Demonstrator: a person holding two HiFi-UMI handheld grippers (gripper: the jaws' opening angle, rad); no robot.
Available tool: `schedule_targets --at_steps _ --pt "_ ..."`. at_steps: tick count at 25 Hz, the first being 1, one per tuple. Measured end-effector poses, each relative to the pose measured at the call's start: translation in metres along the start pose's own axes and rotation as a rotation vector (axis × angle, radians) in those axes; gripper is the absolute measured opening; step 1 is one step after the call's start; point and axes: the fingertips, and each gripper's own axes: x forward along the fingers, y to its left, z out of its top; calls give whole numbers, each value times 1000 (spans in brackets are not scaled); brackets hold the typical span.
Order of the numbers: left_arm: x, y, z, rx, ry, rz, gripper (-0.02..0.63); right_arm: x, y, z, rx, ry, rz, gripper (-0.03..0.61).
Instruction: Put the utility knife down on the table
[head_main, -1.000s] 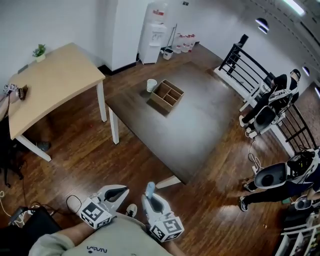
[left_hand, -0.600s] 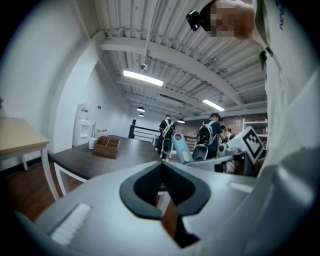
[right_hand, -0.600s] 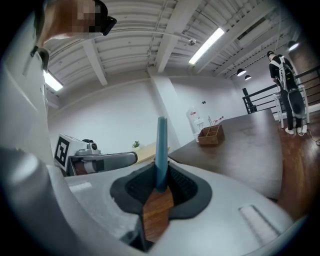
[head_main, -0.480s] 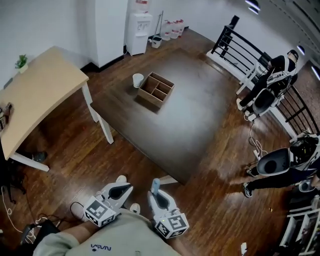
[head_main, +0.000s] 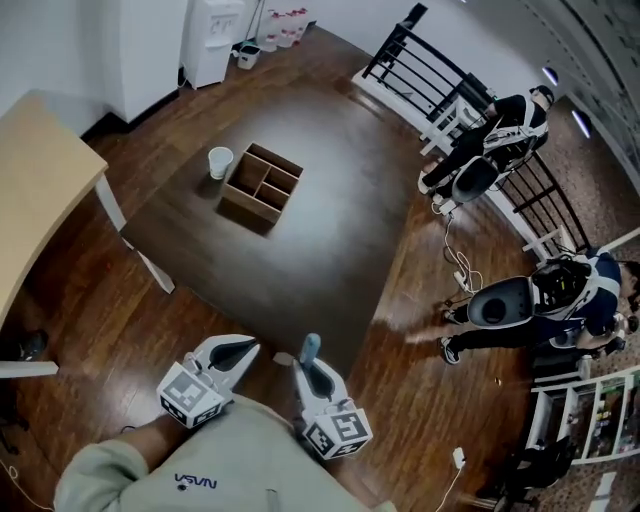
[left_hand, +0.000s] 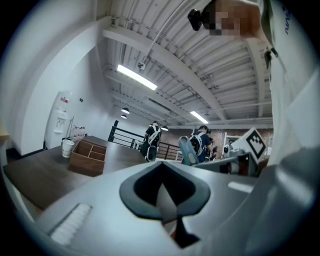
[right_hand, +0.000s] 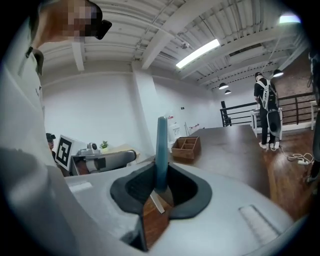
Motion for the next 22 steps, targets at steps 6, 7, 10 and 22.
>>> schedule_targets --at_steps 6,7,10,22 --pt "4 45 0 -58 44 -42 2 28 -17 14 12 3 -119 68" --pt "7 50 -1 -64 50 -46 2 31 -19 14 14 11 -131 68" --pt "17 64 -9 -92 71 -52 2 44 -32 9 13 48 -161 69" --pt "58 123 -28 -105 186 63 2 113 -146 -39 34 220 -249 69"
